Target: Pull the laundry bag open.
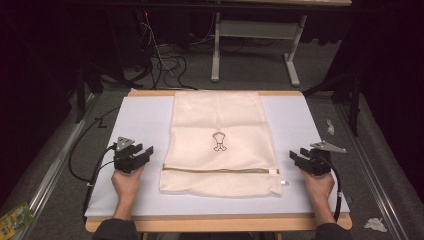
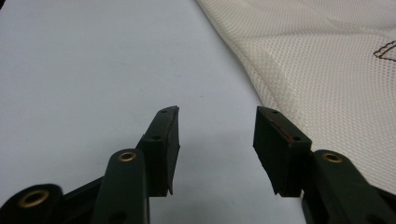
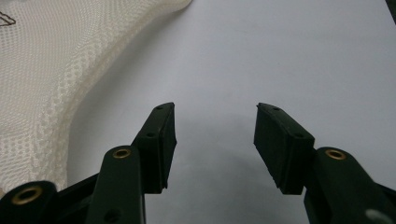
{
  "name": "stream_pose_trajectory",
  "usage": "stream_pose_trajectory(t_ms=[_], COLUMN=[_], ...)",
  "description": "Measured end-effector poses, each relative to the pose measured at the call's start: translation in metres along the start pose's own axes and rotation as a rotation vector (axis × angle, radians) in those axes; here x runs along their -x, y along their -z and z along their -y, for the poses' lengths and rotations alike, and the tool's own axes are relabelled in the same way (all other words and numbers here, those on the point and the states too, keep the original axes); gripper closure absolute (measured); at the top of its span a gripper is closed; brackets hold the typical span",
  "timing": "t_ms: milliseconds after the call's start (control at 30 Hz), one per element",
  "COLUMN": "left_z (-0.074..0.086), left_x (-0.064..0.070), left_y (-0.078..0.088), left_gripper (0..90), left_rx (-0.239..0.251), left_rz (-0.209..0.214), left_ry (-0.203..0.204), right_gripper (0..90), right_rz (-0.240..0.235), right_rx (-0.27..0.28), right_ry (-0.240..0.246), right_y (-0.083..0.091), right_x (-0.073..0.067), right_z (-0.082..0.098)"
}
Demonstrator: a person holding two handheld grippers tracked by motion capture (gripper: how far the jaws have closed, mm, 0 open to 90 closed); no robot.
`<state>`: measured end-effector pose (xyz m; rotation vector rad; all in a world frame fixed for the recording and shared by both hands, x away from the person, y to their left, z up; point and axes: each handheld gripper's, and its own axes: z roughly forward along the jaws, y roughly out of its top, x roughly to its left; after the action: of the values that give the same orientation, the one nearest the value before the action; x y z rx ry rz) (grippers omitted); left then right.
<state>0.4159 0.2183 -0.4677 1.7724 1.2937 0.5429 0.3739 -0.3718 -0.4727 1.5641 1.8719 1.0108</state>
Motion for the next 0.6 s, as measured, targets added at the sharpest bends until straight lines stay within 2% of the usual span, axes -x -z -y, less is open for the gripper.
stream_pose_trajectory(t_ms=[433,600], left_z=[0.003,0.006], left_x=[0.002,0.003], left_y=[-0.009,-0.013], left_gripper=[50.6,50.5], left_rx=[-0.007,-0.021], left_rz=[-0.008,-0.011], left_ry=[0.001,-0.012], right_gripper=[49.2,48.8], right_rz=[0.008,0.008], right_rx=[-0.014,-0.015], right_ry=[-0.001,-0.005], right_y=[-0.004,-0.004], right_x=[0.000,0.001], right_z=[0.001,0.001])
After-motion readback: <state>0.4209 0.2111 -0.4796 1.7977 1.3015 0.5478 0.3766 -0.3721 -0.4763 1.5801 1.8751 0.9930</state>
